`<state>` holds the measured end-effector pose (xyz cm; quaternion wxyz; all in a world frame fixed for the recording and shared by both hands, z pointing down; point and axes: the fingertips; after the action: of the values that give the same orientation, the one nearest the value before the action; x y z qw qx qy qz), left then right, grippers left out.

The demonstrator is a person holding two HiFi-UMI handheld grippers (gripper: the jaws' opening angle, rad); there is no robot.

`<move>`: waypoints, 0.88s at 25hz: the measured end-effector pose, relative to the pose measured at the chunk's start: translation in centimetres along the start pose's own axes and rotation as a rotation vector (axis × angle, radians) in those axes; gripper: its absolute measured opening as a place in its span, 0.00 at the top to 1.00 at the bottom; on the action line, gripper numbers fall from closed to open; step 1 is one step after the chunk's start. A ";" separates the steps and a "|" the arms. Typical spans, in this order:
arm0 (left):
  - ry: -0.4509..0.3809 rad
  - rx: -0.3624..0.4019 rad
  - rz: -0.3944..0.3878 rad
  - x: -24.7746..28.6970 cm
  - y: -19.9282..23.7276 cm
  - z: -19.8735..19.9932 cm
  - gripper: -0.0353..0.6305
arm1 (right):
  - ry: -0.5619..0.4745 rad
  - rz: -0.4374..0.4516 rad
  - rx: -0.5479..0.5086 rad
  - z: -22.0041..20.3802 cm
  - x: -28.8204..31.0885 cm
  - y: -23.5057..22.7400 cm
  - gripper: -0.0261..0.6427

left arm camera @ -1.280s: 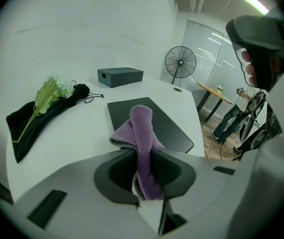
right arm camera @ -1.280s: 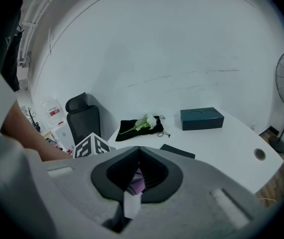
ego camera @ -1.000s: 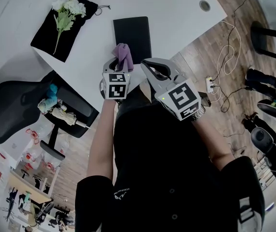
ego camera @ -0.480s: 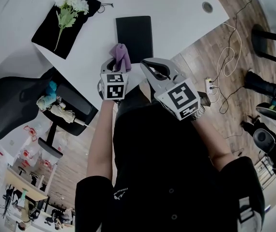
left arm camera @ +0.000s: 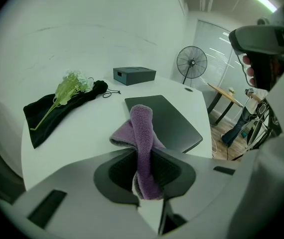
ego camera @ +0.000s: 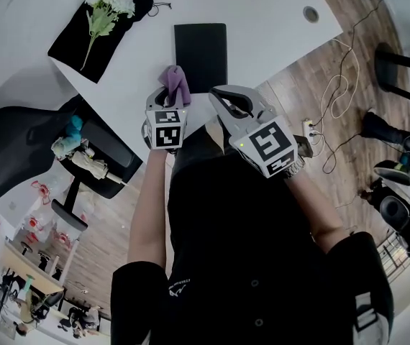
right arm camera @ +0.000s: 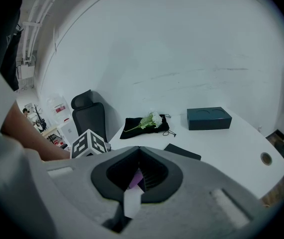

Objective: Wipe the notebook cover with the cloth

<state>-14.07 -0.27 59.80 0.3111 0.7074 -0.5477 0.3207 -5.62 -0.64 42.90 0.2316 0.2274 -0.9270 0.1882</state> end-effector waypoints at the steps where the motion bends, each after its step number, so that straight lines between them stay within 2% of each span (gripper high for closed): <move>1: 0.004 -0.003 0.007 -0.1 0.1 -0.1 0.84 | 0.000 0.003 -0.002 0.0 -0.1 -0.1 0.96; 4: 0.012 -0.026 0.030 -0.4 0.6 -0.6 0.84 | 0.002 0.013 -0.006 0.1 -0.2 -0.4 0.96; 10: 0.008 -0.149 0.051 -1.4 0.8 -1.2 0.84 | 0.009 0.038 -0.020 -0.1 -0.5 -0.9 0.96; 16: -0.068 -0.160 0.069 -3.4 -0.7 -0.4 0.84 | 0.022 0.062 -0.032 -0.4 -0.6 -2.0 0.96; 22: -0.172 -0.255 0.084 -5.7 -2.6 1.3 0.84 | 0.056 0.090 -0.048 -1.4 -0.5 -3.1 0.96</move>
<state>-12.46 2.56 54.25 0.3368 0.6633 -0.6378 0.1996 -3.18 -2.44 44.58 0.2539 0.1747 -0.9337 0.1823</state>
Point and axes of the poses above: the fingertips, and each gripper's own axes: x forward along the fingers, y to its left, z out of its top, and after that the axes turned 2 degrees about -y, right-handed
